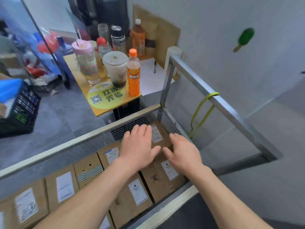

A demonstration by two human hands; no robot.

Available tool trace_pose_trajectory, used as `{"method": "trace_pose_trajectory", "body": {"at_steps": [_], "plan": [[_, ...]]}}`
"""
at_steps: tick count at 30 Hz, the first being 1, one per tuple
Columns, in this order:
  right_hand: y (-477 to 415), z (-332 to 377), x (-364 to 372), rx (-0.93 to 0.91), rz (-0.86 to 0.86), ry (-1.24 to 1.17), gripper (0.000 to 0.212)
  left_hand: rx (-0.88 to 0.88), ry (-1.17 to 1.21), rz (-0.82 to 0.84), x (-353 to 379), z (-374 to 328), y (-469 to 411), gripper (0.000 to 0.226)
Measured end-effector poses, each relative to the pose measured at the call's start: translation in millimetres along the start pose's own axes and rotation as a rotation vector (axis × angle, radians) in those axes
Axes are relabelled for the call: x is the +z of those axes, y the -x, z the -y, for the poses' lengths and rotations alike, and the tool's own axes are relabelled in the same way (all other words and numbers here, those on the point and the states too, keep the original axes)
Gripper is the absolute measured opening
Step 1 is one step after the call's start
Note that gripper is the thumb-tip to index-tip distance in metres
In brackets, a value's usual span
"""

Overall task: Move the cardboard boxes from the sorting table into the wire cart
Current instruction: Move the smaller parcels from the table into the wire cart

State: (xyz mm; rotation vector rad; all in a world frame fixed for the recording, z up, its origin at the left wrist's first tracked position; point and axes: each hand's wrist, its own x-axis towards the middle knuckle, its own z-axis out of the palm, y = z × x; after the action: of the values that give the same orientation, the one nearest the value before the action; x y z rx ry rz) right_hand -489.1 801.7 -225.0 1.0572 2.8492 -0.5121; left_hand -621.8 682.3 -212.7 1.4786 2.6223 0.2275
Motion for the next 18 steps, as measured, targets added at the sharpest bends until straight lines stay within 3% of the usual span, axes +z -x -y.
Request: {"method": "trace_pose_trajectory", "body": {"at_steps": [14, 18], "plan": [[165, -49, -103, 0.139, -0.148, -0.011, 0.026, 0.188, -0.015, -0.057, -62, -127, 94, 0.077], [205, -64, -124, 0.214, -0.178, -0.016, 0.042, 0.28, -0.009, -0.12, -76, -161, 115, 0.073]]}}
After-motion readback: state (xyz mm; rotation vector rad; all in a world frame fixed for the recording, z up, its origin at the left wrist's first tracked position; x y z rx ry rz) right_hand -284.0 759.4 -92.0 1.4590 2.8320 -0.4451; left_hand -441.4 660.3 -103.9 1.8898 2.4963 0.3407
